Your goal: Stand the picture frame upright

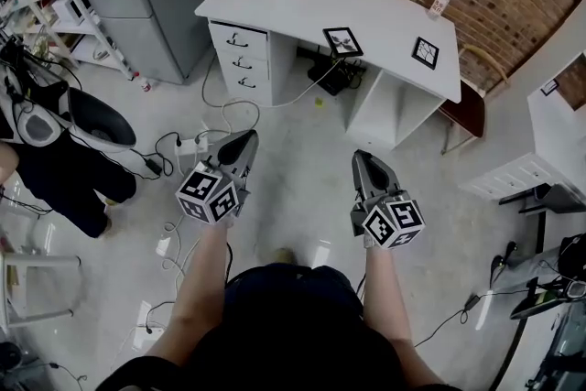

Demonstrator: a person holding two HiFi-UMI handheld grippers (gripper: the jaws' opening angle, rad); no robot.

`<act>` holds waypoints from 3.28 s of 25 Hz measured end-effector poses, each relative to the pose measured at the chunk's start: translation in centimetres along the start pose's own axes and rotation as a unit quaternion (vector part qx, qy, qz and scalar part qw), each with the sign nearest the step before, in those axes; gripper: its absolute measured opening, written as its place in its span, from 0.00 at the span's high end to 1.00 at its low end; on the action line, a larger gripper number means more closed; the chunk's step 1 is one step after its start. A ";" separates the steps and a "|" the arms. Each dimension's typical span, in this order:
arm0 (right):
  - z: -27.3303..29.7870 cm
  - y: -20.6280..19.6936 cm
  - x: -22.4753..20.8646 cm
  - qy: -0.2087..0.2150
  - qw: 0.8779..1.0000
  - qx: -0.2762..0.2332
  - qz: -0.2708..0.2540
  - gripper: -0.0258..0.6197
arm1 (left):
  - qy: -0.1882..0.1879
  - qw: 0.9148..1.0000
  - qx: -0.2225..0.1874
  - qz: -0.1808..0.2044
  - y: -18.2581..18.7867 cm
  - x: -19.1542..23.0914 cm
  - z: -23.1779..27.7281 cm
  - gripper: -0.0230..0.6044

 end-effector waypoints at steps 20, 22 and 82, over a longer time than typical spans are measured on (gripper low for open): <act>7.8 -0.3 -4.2 0.044 0.998 -0.018 0.030 0.96 | 0.010 1.000 0.001 -0.021 0.8 4.4 5.9 0.96; 9.1 -0.6 -5.2 0.045 0.998 -0.020 0.036 0.96 | 0.011 1.000 0.001 -0.019 1.1 4.9 7.1 0.96; 35.7 -12.4 -27.3 -0.073 0.958 0.097 0.258 0.85 | -0.100 0.976 0.176 -0.085 -0.7 19.8 47.2 0.96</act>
Point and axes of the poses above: the fingertips, and each gripper's own axes: z forward along the fingers, x to its left, y out of its top, the point moved 9 cm from there along -z, backward along the fingers, and after that the axes turned 14 degrees about -z, right-handed, at the moved point
